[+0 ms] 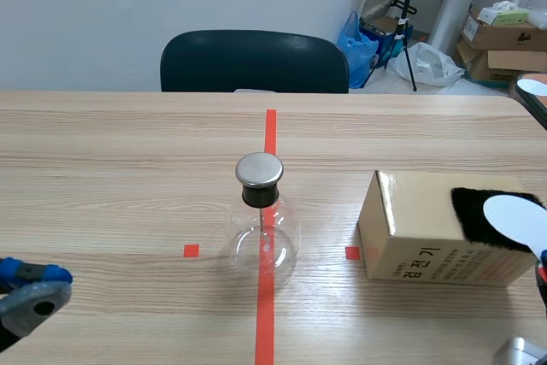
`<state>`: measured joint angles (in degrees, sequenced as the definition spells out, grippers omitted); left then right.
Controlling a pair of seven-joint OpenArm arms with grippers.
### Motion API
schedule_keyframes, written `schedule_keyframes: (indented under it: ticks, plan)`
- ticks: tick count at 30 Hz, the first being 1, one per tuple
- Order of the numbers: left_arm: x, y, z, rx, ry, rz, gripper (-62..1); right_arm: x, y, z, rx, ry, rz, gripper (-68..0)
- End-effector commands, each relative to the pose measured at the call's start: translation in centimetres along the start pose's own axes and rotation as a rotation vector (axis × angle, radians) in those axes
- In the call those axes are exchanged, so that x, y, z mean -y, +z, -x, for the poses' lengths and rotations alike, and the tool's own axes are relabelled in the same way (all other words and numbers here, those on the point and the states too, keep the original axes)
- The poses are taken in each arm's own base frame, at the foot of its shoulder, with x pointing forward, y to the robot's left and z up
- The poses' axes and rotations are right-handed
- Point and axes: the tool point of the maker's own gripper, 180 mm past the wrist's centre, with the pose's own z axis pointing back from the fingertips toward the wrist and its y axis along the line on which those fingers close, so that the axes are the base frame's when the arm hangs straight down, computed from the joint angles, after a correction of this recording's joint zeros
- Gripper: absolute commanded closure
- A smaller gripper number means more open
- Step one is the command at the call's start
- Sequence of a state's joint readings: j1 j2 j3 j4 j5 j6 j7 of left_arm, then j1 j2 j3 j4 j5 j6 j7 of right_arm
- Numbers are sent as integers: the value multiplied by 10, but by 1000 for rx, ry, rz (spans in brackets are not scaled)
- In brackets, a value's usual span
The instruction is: Do the electroscope experiment
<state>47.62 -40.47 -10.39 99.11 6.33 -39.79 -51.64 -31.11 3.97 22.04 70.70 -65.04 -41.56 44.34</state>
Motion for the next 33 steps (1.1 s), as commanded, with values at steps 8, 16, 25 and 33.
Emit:
schedule_keyframes:
  ticks: [8,16,25,33]
  plan:
    - [-1,0,0,18,4,-3,-611,2,1,2,-8,36,27,-10]
    - [-1,0,-1,19,4,-3,-623,-6,-1,-20,68,9,11,-10]
    - [-1,0,-1,19,4,-3,-623,-9,-3,-24,64,12,0,-10]
    - [-1,0,-1,19,2,-3,-623,-8,-3,-29,67,1,5,-10]
